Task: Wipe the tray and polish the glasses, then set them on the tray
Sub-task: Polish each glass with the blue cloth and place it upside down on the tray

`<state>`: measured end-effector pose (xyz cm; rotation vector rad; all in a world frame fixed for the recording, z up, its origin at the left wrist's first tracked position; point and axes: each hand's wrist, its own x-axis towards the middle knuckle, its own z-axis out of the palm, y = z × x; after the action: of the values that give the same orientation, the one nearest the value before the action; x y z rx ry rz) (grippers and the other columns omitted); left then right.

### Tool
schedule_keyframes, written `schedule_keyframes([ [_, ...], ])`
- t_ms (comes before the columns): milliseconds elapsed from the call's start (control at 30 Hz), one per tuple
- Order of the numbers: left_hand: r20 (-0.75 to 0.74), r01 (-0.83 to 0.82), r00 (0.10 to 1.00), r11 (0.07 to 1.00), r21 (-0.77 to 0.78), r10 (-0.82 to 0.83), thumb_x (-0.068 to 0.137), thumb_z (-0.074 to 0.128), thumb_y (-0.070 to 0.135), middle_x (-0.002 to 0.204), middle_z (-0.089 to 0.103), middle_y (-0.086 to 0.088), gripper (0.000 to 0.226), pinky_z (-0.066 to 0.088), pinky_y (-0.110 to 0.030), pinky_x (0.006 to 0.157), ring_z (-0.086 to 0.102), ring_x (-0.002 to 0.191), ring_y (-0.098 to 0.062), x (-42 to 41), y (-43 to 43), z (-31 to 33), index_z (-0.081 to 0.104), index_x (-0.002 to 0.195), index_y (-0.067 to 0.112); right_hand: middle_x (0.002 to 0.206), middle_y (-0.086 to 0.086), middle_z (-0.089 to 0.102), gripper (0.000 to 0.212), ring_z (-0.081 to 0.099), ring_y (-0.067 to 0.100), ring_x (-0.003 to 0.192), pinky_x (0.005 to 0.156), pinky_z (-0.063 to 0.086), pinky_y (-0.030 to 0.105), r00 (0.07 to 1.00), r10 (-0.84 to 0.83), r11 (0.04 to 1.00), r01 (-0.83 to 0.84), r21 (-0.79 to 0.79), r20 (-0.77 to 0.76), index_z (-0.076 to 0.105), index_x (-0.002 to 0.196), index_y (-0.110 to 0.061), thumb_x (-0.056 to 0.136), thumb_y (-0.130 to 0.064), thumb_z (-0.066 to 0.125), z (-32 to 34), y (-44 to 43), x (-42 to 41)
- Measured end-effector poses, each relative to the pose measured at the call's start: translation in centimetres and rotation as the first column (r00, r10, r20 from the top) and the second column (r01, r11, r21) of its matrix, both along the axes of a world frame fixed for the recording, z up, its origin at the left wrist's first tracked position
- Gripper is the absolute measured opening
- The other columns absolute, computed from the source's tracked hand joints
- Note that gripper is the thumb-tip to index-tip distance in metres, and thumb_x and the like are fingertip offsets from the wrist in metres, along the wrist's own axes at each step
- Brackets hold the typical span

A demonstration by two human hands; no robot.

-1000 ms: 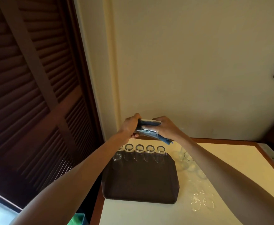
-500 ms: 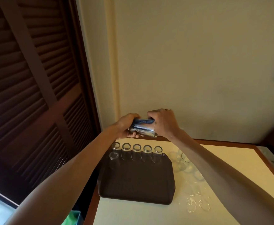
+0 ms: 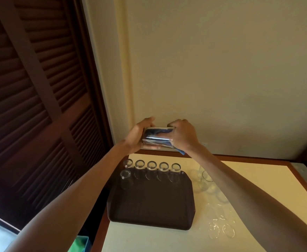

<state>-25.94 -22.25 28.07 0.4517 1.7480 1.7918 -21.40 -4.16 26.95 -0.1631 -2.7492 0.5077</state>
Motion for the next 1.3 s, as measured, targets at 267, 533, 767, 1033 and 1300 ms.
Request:
schedule_keyframes([
  [267,-0.102,-0.215,0.973,0.974,-0.072,0.208,0.106,0.052,0.029,0.082,0.066,-0.019,0.033,0.055,-0.028,0.046,0.072,0.061,-0.025,0.4,1.6,-0.5,0.064,0.099,-0.001,0.068,0.003,0.068,0.016,0.064,0.022,0.066,0.062,0.053,0.034,0.996,0.03,0.998,-0.035,-0.057,-0.088,0.066,0.07,-0.019,0.081,-0.013,0.075,-0.2,0.2,0.3],
  [533,-0.403,-0.176,0.898,0.983,0.046,0.179,0.108,0.053,0.03,0.088,0.065,-0.022,0.035,0.063,-0.039,0.056,0.075,0.079,-0.033,-0.4,1.3,-1.1,0.062,0.095,-0.001,0.078,0.008,0.072,0.025,0.067,0.016,0.055,0.052,0.059,0.034,0.954,0.112,0.777,0.092,-0.623,0.279,0.069,0.101,0.002,0.096,-0.022,0.068,-0.4,0.3,-1.2],
  [767,0.23,-0.174,0.958,0.985,-0.014,0.172,0.104,0.055,0.046,0.097,0.074,-0.016,0.044,0.06,-0.033,0.056,0.077,0.077,-0.026,-1.0,1.8,-0.2,0.065,0.116,0.005,0.102,0.022,0.072,0.024,0.068,0.041,0.085,0.074,0.057,0.05,0.999,0.048,0.989,-0.049,-0.139,-0.008,0.074,0.102,0.005,0.089,-0.001,0.054,2.7,-0.6,0.4],
  [1033,-0.389,-0.293,0.885,0.956,-0.035,0.257,0.108,0.047,0.02,0.077,0.069,-0.016,0.035,0.049,-0.026,0.04,0.07,0.06,-0.023,-0.7,2.3,0.2,0.063,0.089,-0.004,0.061,0.003,0.063,0.051,0.052,0.015,0.047,0.042,0.046,0.023,0.906,0.272,0.63,0.088,-0.772,0.325,0.068,0.086,-0.01,0.089,-0.06,0.064,-1.0,0.5,-2.0],
  [1300,0.004,-0.043,0.999,0.994,0.102,0.043,0.108,0.043,0.04,0.083,0.069,-0.007,0.041,0.056,-0.028,0.052,0.069,0.07,-0.019,-1.0,1.1,-0.2,0.063,0.096,0.007,0.061,0.007,0.059,0.021,0.056,0.024,0.052,0.044,0.036,0.025,0.996,0.019,0.995,-0.011,-0.098,0.084,0.071,0.083,-0.002,0.089,-0.017,0.057,1.5,-0.1,-0.8],
])
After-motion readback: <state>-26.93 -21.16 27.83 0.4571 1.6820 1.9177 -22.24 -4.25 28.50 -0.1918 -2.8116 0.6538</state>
